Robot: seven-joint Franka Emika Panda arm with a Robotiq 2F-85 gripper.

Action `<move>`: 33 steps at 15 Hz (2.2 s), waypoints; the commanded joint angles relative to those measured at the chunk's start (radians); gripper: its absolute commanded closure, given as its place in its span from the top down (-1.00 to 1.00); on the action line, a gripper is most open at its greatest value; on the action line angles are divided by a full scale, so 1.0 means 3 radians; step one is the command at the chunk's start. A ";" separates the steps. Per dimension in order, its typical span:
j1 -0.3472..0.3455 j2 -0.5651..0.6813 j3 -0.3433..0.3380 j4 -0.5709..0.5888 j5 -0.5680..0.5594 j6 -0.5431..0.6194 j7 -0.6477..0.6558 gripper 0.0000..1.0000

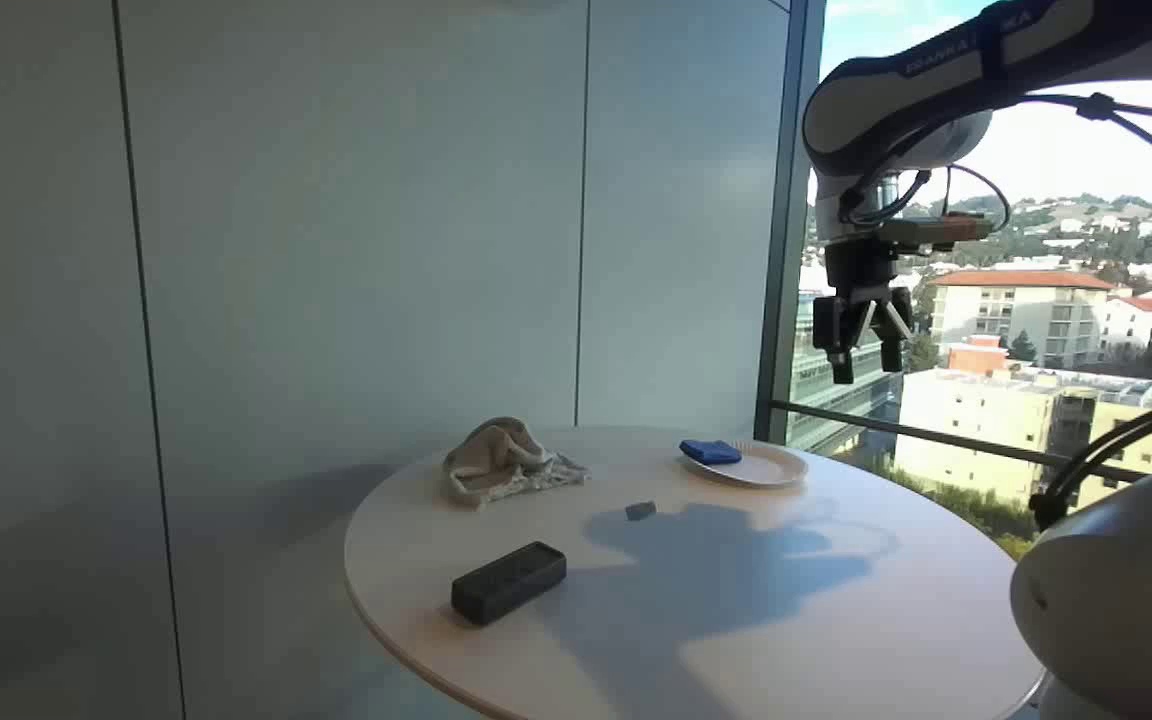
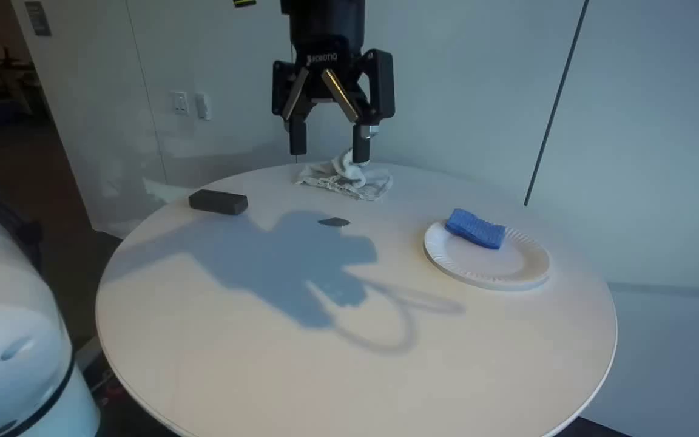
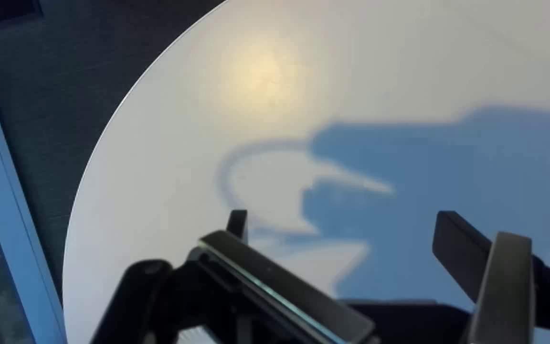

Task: Wipe a small part of the table using the towel

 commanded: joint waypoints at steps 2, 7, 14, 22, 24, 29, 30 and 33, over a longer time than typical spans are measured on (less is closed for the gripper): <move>0.0065 -0.0014 -0.0041 0.0038 -0.0025 -0.0019 0.0030 1.00; 0.0066 -0.0028 -0.0042 0.0052 -0.0025 -0.0019 0.0030 1.00; 0.0156 0.0193 -0.0101 0.0249 -0.0001 0.0166 -0.0065 1.00; 0.0303 0.1026 -0.0142 0.1019 -0.0048 0.0681 -0.0484 1.00; 0.0329 0.1275 -0.0139 0.1280 -0.0026 0.0763 -0.0622 1.00; 0.0483 0.1948 -0.0098 0.2020 0.0257 0.0846 -0.1322 1.00; 0.0516 0.2102 -0.0075 0.2189 0.0395 0.0829 -0.1475 1.00; 0.0544 0.2505 0.0022 0.2603 0.0797 0.0799 -0.1910 1.00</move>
